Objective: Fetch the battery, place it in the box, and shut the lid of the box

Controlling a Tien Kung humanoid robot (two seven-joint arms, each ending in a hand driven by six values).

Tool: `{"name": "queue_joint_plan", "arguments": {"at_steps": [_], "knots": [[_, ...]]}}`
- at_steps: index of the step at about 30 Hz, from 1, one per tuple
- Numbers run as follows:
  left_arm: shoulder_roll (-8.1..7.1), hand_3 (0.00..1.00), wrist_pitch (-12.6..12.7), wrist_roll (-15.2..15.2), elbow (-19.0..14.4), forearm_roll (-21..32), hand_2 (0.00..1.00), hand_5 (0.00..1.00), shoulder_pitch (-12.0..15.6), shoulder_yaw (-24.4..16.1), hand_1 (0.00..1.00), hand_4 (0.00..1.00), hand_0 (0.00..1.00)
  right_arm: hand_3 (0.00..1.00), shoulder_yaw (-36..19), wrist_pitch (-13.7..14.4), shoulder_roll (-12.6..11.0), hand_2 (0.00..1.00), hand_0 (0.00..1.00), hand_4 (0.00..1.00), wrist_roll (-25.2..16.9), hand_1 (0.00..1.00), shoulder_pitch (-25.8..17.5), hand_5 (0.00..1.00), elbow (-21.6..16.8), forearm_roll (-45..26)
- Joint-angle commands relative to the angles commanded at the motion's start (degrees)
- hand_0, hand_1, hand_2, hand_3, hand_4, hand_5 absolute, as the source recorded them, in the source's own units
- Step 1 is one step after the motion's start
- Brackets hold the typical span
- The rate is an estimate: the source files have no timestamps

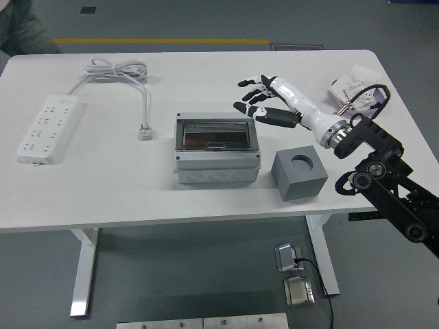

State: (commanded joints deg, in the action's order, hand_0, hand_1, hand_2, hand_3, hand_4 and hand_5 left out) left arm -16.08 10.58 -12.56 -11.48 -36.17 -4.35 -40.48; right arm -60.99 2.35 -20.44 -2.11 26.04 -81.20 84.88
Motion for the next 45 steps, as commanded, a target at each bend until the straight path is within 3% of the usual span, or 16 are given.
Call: {"name": "queue_joint_plan", "arguments": {"at_steps": [5,9,14,17,20,31,41,42,45], "knots": [[0.15,0.625,-0.1,0.2,0.0,0.9,0.639,0.071,0.5,0.6,0.699,0.665,0.629,0.742,-7.3,6.3,1.4,0.648,0.707,0.871,-8.0,0.619,-6.5,0.71,1.5,-6.8],[0.22,0.625,-0.1,0.3,0.0,1.7,0.639,0.071,0.7,1.0,0.699,0.665,0.629,0.742,-9.2,10.6,3.0,0.648,0.707,0.871,-14.1,0.619,-10.7,0.71,3.0,-12.3],[0.21,0.625,-0.2,0.3,0.0,2.4,0.639,0.071,1.1,1.4,0.699,0.664,0.628,0.736,-9.1,13.0,4.7,0.645,0.701,0.871,-20.9,0.62,-13.7,0.704,6.1,-18.4],[0.16,0.626,-0.3,0.4,0.0,3.1,0.639,0.071,1.6,1.7,0.695,0.664,0.628,0.698,-8.4,12.5,5.2,0.642,0.678,0.878,-24.6,0.615,-15.1,0.693,8.6,-22.4],[0.11,0.626,-0.4,0.5,0.0,3.8,0.639,0.071,2.0,2.1,0.695,0.664,0.628,0.698,-7.7,11.1,5.3,0.642,0.678,0.878,-25.7,0.615,-16.1,0.693,9.9,-25.6],[-0.45,0.628,-0.3,0.7,0.0,5.8,0.639,0.072,2.9,3.0,0.693,0.664,0.627,0.7,-4.7,5.0,5.8,0.62,0.692,0.887,-22.2,0.625,-17.3,0.664,11.3,-31.0],[-1.74,0.629,-0.2,0.6,-0.1,6.0,0.639,0.076,3.3,2.8,0.692,0.665,0.628,0.699,-2.4,4.2,5.5,0.599,0.713,0.9,-21.1,0.646,-16.8,0.629,11.6,-30.1],[-1.81,0.63,-0.2,0.6,-0.1,6.0,0.639,0.08,3.4,2.8,0.693,0.664,0.628,0.709,-2.3,4.2,5.6,0.624,0.737,0.889,-21.0,0.668,-16.8,0.532,11.6,-29.9],[-1.96,0.63,-0.3,0.4,-0.1,5.6,0.639,0.08,3.8,2.6,0.693,0.664,0.628,0.709,-2.3,4.2,5.7,0.624,0.737,0.889,-21.0,0.668,-16.8,0.532,11.5,-29.3]]}}
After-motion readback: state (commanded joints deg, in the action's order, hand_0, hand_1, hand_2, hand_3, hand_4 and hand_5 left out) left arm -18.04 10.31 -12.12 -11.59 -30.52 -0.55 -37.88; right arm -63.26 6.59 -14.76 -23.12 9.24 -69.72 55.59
